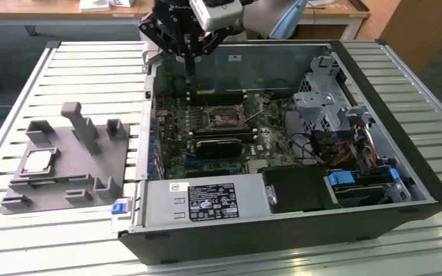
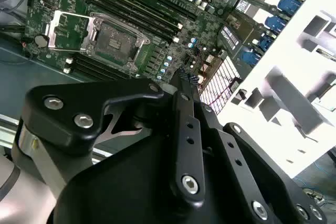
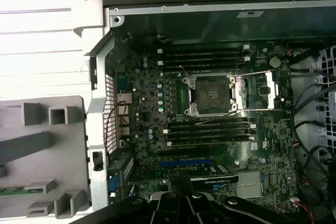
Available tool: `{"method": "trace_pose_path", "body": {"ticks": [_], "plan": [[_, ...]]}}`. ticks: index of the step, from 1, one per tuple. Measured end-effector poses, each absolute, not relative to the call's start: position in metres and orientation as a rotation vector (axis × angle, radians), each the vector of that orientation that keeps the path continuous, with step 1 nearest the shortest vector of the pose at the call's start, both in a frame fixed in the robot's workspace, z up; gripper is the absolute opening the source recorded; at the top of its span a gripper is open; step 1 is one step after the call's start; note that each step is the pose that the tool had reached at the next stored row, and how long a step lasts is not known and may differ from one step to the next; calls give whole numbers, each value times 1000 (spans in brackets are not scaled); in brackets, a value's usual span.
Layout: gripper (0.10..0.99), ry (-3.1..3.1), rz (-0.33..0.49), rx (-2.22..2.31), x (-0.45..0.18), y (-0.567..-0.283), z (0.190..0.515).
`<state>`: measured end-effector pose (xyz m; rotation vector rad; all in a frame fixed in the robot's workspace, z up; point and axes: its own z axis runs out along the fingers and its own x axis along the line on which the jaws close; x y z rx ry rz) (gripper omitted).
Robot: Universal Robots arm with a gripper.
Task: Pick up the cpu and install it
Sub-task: 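Reach for the cpu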
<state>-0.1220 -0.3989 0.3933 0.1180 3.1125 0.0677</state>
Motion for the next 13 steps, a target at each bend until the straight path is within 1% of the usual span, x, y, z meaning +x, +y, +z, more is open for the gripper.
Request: {"method": "trace_pose_path", "body": {"ticks": [13], "plan": [[106, 3112, 68, 118, -125, -399, 393]]}}
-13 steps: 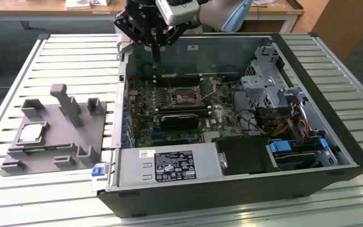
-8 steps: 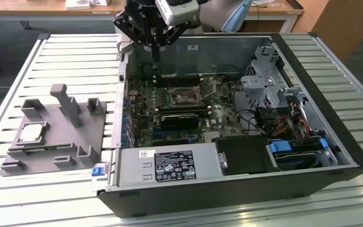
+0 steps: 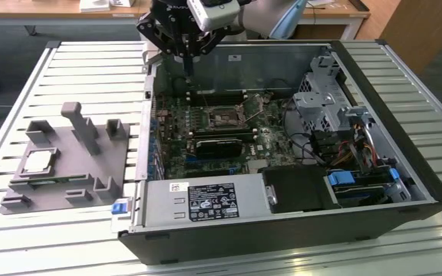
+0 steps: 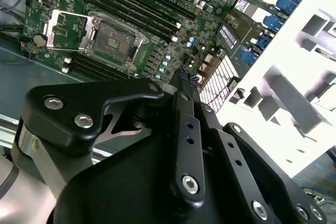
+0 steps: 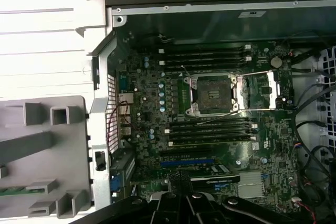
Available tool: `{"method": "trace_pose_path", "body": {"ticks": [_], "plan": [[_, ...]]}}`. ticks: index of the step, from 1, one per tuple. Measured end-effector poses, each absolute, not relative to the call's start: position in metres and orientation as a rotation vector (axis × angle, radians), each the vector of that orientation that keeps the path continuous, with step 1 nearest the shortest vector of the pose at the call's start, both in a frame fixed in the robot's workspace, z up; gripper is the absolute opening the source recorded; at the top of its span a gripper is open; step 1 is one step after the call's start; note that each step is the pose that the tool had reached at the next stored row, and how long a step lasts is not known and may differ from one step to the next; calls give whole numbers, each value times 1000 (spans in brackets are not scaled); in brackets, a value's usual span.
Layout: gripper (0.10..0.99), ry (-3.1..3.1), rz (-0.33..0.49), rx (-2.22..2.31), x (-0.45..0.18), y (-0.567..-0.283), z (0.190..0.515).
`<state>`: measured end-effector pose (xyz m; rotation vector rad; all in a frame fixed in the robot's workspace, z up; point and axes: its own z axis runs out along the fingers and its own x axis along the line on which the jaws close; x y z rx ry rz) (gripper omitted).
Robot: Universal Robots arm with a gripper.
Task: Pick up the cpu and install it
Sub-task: 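Reach for the cpu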
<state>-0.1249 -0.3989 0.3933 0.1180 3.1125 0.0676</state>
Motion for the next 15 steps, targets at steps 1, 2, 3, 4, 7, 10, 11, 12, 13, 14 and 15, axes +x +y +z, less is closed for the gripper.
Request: {"method": "trace_pose_path", "body": {"ticks": [1, 2, 3, 4, 7, 10, 11, 12, 13, 14, 15], "plan": [[106, 3112, 68, 118, -125, -399, 393], [106, 3113, 68, 118, -126, -399, 393], [106, 3113, 68, 118, -126, -399, 393], [106, 3113, 68, 118, -126, -399, 393], [106, 3113, 68, 118, -127, -399, 393], [106, 3113, 68, 118, -128, -399, 393], [106, 3113, 68, 118, -128, -399, 393], [106, 3112, 68, 118, -128, -399, 393], [106, 3112, 68, 118, -128, -399, 393], [106, 3112, 68, 118, -129, -399, 393], [106, 3112, 68, 118, -129, -399, 393]]}}
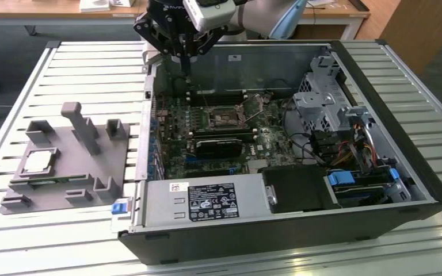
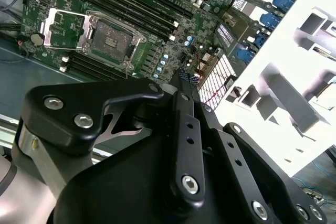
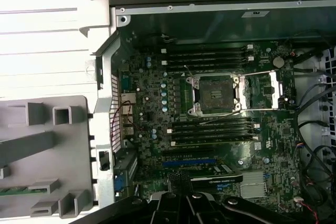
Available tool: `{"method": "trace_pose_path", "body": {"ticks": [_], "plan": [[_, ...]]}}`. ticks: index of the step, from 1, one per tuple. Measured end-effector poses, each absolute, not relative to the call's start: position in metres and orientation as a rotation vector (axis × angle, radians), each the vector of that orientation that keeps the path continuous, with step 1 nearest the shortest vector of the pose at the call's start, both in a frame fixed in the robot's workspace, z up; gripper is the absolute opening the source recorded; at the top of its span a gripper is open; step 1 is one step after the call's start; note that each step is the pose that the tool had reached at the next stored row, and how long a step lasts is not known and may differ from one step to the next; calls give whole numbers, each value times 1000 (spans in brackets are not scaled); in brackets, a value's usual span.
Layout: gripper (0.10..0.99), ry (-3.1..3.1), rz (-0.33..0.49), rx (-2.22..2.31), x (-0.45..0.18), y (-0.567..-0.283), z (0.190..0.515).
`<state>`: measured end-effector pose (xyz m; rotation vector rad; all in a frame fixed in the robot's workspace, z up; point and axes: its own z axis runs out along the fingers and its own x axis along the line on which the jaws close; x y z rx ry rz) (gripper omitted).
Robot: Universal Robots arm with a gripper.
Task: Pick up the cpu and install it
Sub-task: 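Reach for the cpu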
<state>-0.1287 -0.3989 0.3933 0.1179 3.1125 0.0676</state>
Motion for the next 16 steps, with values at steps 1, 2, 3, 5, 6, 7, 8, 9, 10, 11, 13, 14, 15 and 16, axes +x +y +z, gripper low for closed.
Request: {"method": "trace_pose_path", "body": {"ticks": [1, 2, 3, 5, 6, 7, 8, 9, 10, 11, 13, 14, 15, 16], "plan": [[106, 3113, 68, 118, -129, -399, 393], [106, 3113, 68, 118, -129, -399, 393], [106, 3112, 68, 118, -129, -399, 393], [106, 3113, 68, 118, -130, -399, 393], [106, 3113, 68, 118, -130, -399, 393], [106, 3112, 68, 118, -131, -399, 393], [106, 3112, 68, 118, -132, -399, 393], [106, 3112, 68, 118, -132, -399, 393], [106, 3112, 68, 118, -132, -399, 393], [106, 3112, 68, 118, -132, -399, 393], [106, 3113, 68, 118, -132, -399, 393], [106, 3113, 68, 118, -133, -399, 393], [106, 3113, 68, 118, -133, -399, 393], [106, 3112, 68, 118, -133, -399, 393]]}}
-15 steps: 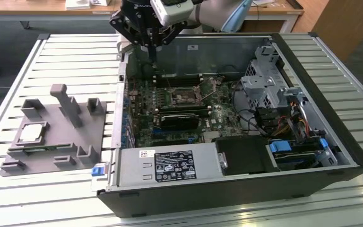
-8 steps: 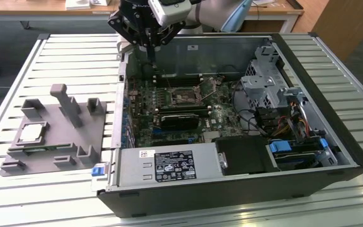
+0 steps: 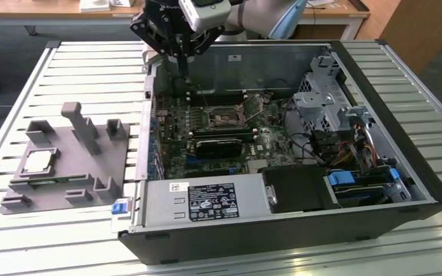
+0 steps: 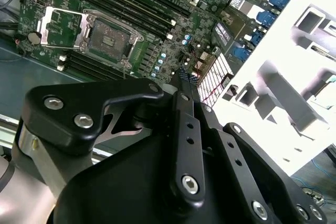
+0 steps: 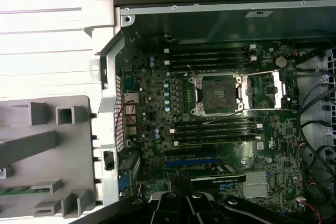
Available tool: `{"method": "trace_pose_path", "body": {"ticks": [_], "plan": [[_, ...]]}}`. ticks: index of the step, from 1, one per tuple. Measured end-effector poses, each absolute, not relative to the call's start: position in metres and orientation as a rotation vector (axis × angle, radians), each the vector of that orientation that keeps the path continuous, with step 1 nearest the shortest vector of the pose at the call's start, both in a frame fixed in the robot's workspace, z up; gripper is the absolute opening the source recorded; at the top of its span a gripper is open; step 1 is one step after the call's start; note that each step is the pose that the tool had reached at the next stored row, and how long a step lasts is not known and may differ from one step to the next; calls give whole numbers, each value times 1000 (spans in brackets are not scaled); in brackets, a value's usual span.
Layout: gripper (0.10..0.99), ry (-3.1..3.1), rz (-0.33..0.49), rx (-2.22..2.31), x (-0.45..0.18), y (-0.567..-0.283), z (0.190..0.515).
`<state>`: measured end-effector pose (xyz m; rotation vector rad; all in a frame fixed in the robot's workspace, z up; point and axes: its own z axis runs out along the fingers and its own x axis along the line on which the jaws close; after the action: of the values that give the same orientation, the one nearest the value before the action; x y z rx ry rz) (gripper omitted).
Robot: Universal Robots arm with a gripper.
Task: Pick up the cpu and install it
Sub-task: 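Reach for the cpu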
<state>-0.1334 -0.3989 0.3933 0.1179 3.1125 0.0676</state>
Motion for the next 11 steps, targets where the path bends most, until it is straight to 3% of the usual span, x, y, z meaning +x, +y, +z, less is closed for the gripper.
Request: {"method": "trace_pose_path", "body": {"ticks": [11], "plan": [[106, 3112, 68, 118, -136, -399, 393]]}}
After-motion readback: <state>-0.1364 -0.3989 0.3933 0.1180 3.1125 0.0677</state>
